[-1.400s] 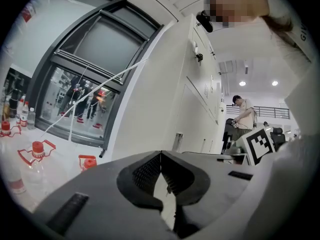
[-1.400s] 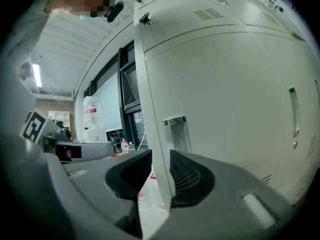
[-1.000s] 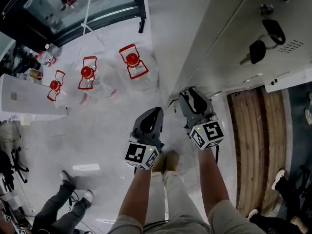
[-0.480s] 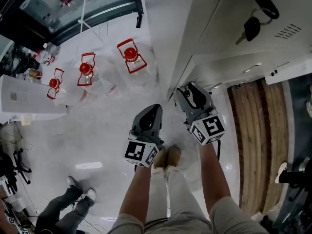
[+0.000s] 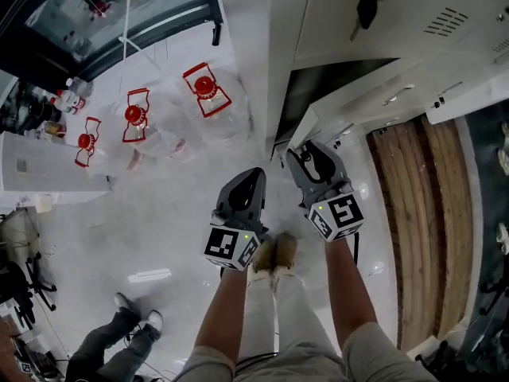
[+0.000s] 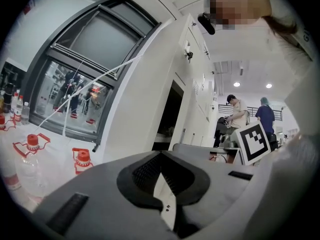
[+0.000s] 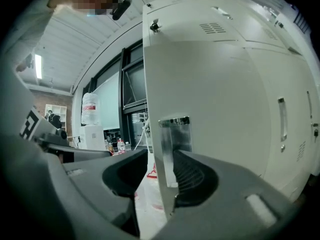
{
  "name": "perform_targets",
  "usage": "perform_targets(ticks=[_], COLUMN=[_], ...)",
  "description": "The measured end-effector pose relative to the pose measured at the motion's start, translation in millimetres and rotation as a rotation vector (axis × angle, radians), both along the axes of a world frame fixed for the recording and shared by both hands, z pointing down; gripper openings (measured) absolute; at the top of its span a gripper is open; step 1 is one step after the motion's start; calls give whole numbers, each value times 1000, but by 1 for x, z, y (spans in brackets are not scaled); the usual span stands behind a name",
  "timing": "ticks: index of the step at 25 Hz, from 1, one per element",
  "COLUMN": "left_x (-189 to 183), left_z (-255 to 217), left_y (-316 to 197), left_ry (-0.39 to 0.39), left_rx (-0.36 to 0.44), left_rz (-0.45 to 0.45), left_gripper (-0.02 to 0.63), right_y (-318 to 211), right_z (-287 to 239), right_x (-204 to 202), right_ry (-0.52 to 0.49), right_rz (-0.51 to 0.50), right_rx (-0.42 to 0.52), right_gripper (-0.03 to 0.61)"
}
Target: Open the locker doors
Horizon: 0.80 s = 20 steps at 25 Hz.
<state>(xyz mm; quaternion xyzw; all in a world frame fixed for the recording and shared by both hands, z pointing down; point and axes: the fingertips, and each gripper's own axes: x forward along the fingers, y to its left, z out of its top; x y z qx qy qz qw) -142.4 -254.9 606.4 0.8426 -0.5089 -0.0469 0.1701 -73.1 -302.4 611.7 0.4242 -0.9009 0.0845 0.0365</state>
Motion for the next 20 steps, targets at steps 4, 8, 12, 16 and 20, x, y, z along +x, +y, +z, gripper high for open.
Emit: perform_targets(ticks=[4,8,12,16,20], left_x=[6,13,23,30,32], left_z=[0,0,-2,-6,-10], left_y=[4,7,7,8,9], left_ry=[-3,2,1,-5,-13], left_rx=[1,6,15,18,22], left_rz=[22,46,77,100,118], left_gripper=[-2,-2,-2,-2,-2], right_y=[10,18,23,32,37], right_z=[1,1,2,3,3], right_x=[11,20,29,38,45], right_ry=[17,29,43,48,57], right_rz=[31,61,80,80,80], right_rx=[9,15,14,11,9], right_gripper=[149,138,123,123,123])
